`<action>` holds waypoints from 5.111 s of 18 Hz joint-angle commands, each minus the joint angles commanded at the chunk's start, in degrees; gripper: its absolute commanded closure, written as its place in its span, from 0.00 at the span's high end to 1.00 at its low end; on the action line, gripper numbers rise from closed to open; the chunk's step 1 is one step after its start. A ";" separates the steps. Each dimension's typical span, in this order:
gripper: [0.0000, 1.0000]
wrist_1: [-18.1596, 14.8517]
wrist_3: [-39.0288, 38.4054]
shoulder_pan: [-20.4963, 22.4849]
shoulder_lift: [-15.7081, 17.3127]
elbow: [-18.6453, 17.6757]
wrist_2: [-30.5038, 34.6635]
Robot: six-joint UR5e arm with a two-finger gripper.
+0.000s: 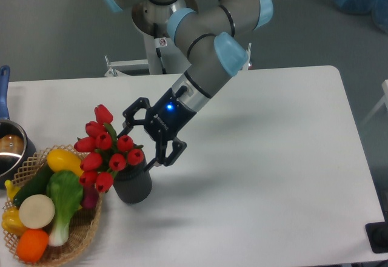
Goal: Pick up the flowers from the vase
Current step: 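Close the gripper around the tulip stems above the grey vase, then lift the gripped tulips straight up out of the grey vase, then carry the tulip bouquet away from the vase and hold it aloft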
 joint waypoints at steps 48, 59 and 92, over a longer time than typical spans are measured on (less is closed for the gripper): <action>0.00 -0.53 -7.38 7.20 4.04 4.39 -15.73; 0.00 -0.61 -12.39 8.78 4.57 7.38 -17.23; 0.00 -0.09 5.97 27.60 -2.02 18.45 -5.84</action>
